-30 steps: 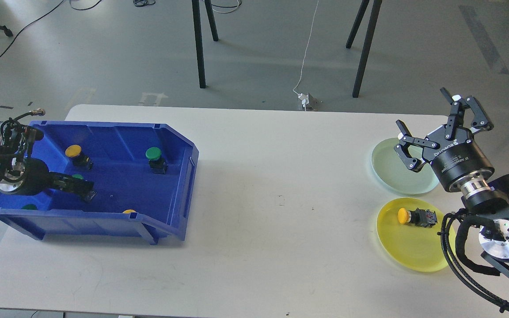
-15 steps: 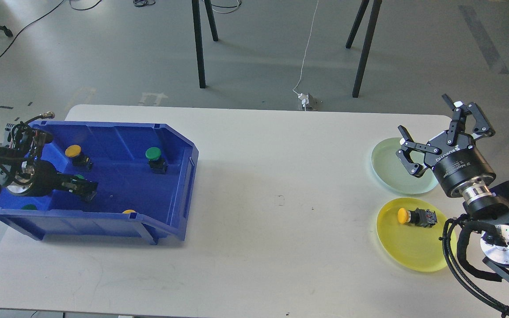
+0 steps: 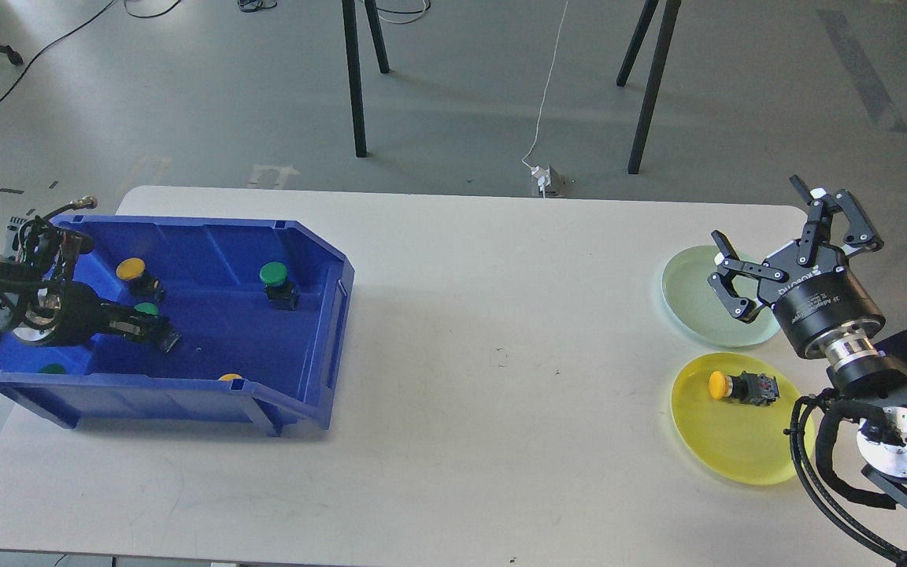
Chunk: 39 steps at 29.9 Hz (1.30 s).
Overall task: Pass button and place on color plate
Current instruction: 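Lift the green button and extend the left arm toward the right gripper, then grasp the green button with the right gripper and release the left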
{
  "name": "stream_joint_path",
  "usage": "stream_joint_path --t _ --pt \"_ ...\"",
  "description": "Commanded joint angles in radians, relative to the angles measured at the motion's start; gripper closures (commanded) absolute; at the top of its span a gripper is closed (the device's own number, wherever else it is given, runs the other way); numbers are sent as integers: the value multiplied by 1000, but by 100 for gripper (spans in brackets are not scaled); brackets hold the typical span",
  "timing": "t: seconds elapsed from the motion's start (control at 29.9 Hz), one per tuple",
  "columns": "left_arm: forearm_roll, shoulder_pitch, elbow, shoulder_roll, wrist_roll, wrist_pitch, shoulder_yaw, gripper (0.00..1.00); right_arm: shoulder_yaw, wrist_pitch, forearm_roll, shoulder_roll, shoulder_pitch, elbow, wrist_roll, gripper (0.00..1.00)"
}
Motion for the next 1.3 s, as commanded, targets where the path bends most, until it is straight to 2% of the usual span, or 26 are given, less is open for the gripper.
stream_joint_path --t 0.0,0.17,0.23,0.33,0.4,0.5,0.63,0.73,0.87,0.94,1.1,1.27 --pt "-5 -35 -88 71 0 -13 -10 92 0 0 -2 -1 -8 0 0 3" --pt "-116 -109 -392 292 0 -98 -56 93 0 -2 -2 1 -8 0 2 3" --pt "-173 -119 -482 362 0 -98 -89 92 -1 -3 -5 1 -8 0 2 3" --pt "-271 -124 -594 396 0 -98 -171 92 -9 -5 -12 1 -8 -11 2 3" --pt "-388 -121 -625 386 0 -98 -237 92 -12 -5 -26 2 -7 -17 2 3" --pt "-607 -113 -629 325 0 -98 -277 92 -19 -6 -162 5 7 -70 0 3" --pt "-819 -110 -624 151 0 -98 -283 93 -79 -6 -423 53 91 -150 -5 3" --pt "-920 -93 -598 42 0 -98 -281 92 -212 -3 -446 50 206 -155 5 3" --pt "-954 -63 -506 -91 0 -98 -281 92 -384 -2 -446 74 372 -155 13 3" --pt "-954 -49 -471 -139 0 -98 -281 92 -432 -6 -446 123 429 -159 13 3" --pt "-959 -27 -460 -168 0 -98 -286 92 -477 -6 -445 313 522 -242 13 3" --pt "-965 -26 -460 -170 0 -98 -288 92 -483 -5 -446 429 556 -354 13 3"
